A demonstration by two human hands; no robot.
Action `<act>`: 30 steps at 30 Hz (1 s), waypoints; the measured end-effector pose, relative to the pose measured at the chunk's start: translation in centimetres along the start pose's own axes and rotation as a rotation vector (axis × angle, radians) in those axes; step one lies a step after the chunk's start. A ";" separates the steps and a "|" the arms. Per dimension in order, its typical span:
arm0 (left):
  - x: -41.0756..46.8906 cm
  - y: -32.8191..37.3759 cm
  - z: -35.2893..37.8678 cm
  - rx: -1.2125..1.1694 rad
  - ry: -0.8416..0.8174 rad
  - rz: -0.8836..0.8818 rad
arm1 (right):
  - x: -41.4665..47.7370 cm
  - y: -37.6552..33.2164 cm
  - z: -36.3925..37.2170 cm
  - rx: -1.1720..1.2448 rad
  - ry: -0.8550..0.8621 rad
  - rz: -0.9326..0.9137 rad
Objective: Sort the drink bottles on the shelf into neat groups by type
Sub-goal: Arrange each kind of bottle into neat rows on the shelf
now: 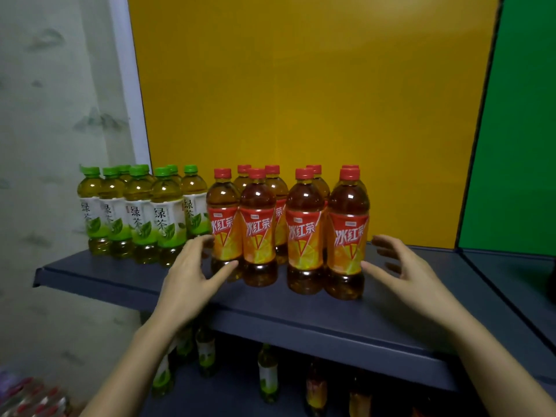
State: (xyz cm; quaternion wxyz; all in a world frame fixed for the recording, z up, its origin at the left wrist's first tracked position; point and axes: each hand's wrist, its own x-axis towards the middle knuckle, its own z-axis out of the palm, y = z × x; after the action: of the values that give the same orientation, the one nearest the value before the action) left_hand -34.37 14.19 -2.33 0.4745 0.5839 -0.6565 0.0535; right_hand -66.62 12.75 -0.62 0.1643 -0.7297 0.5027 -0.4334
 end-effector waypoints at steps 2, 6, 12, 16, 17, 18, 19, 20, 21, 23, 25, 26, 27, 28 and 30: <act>1.5 -0.7 0.5 -0.035 0.002 -0.003 | 0.8 -0.3 0.5 0.011 0.020 -0.008; 3.9 -1.7 1.5 -0.117 0.009 -0.045 | 1.6 -1.0 1.9 0.058 0.037 0.006; 6.3 -3.8 2.8 -0.407 -0.175 -0.178 | 2.4 -2.0 4.2 0.114 0.079 0.089; 6.5 -3.8 4.0 -0.485 -0.185 -0.128 | 2.5 -2.5 5.7 0.123 0.167 0.117; 6.5 -3.9 4.2 -0.488 -0.184 -0.122 | 2.6 -2.6 6.1 0.131 0.190 0.128; 6.6 -4.0 4.4 -0.489 -0.185 -0.115 | 2.7 -2.7 6.4 0.140 0.211 0.139; 6.6 -4.2 4.5 -0.492 -0.187 -0.106 | 2.7 -2.8 6.6 0.146 0.229 0.144; 6.6 -4.3 4.6 -0.497 -0.189 -0.098 | 2.7 -2.9 6.9 0.148 0.243 0.147; 6.6 -4.4 4.7 -0.501 -0.192 -0.093 | 2.7 -2.9 7.0 0.147 0.252 0.151; 6.7 -4.5 4.9 -0.503 -0.190 -0.084 | 2.7 -3.1 7.3 0.142 0.263 0.158; 6.7 -4.5 5.1 -0.505 -0.185 -0.079 | 2.7 -3.2 7.5 0.135 0.272 0.160; 6.7 -4.5 5.2 -0.503 -0.182 -0.077 | 2.6 -3.2 7.6 0.128 0.278 0.160; 6.7 -4.5 5.3 -0.498 -0.176 -0.076 | 2.6 -3.3 7.7 0.121 0.283 0.163; 6.6 -4.4 5.4 -0.495 -0.168 -0.073 | 2.6 -3.3 7.8 0.116 0.285 0.163; 6.6 -4.2 5.6 -0.493 -0.156 -0.070 | 2.7 -3.5 8.0 0.103 0.289 0.156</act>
State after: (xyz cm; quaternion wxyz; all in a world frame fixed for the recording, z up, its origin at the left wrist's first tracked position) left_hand -33.20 4.67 -2.85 0.5520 0.4752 -0.6638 -0.1697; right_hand -57.87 10.32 -1.55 0.1605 -0.6094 0.5532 -0.5448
